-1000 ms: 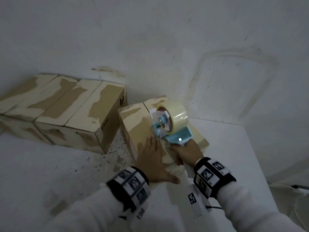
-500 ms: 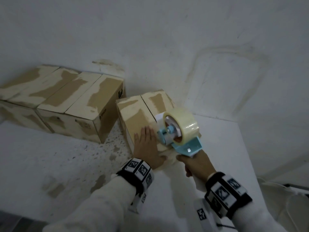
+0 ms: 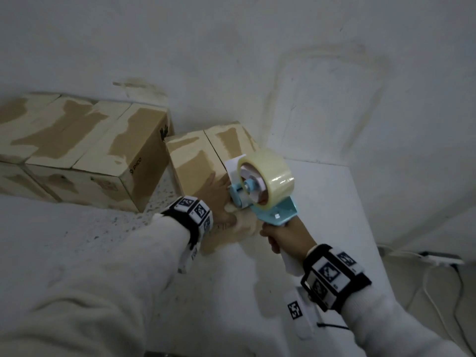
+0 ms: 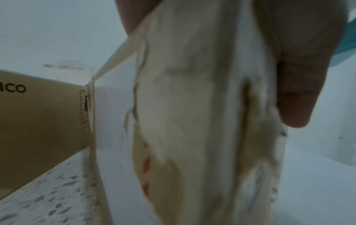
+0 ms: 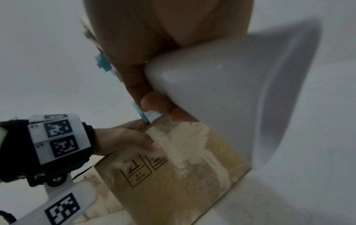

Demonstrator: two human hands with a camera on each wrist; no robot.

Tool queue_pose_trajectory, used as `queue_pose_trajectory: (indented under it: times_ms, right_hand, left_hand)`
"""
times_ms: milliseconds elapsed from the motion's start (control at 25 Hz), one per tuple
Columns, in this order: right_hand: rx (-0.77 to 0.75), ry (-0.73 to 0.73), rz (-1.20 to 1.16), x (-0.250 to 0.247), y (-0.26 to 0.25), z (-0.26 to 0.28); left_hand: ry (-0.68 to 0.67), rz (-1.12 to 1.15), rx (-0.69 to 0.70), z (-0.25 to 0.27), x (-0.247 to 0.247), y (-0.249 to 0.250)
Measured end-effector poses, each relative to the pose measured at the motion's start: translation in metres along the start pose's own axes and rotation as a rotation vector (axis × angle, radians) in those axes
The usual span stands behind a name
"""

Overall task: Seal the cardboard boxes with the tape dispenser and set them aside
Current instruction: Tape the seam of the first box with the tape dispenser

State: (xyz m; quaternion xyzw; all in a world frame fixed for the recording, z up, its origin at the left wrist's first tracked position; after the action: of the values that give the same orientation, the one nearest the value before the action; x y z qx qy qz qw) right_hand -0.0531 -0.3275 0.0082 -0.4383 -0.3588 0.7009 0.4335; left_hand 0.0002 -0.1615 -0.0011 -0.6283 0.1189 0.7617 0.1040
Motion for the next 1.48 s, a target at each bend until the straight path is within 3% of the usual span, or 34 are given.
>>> queue_pose_trajectory:
  times_ms: [520,720,840,960,1120,1480]
  right_hand:
    - [0.029,0.131,-0.068,-0.02,0.054,0.052]
    - [0.027,0.13,-0.12,-0.022,0.056,0.06]
    - [0.035,0.135,-0.107,-0.024,0.057,0.058]
    - [0.067,0.131,-0.086,-0.024,0.061,0.051]
    - [0.108,0.131,-0.002,-0.019,0.07,0.037]
    - [0.163,0.075,-0.038,-0.01,0.09,0.02]
  left_hand:
    - [-0.087,-0.171,0.013,-0.004,0.01,0.004]
    - [-0.143,-0.112,-0.028,-0.002,0.011,0.005]
    - [-0.155,-0.026,-0.04,-0.001,0.006,0.003]
    - [-0.082,0.116,-0.122,-0.004,0.003,0.01]
    - [-0.053,0.084,-0.21,-0.012,0.014,0.012]
    - [-0.08,-0.031,-0.204,-0.016,0.009,0.016]
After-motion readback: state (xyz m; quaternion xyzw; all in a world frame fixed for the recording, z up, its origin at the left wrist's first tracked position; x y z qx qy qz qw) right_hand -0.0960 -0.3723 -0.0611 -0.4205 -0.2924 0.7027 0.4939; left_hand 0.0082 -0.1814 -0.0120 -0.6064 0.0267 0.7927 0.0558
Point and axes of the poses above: each hand's wrist, its own z-axis away from the middle knuckle, its own x-axis out of the palm, y = z × x, the point moved 6 cm from there along -z, towards the middle knuckle, and after that the axes turned 2 degrees about y, right-handed, at the moved point
